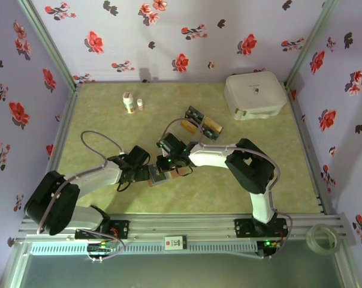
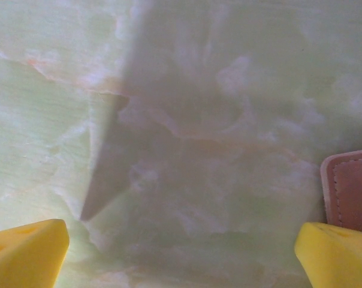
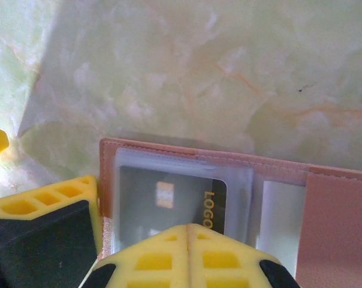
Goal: Put the credit cards into the card holder
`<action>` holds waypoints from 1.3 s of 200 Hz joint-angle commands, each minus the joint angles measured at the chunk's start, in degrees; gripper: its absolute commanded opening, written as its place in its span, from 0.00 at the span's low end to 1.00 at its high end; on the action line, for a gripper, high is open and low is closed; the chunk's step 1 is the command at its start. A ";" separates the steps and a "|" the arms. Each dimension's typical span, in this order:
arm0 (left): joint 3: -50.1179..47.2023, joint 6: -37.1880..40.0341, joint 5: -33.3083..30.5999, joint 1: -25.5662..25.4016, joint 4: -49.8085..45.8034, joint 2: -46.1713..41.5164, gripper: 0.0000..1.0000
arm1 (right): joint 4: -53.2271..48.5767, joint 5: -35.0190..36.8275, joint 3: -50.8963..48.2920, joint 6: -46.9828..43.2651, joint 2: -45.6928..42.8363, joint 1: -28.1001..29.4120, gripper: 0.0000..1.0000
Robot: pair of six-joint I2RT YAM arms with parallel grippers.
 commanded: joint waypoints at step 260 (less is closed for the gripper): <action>-4.44 -1.45 17.33 1.51 12.79 -9.88 1.00 | -3.24 7.84 -14.75 -4.85 -14.85 -11.59 0.12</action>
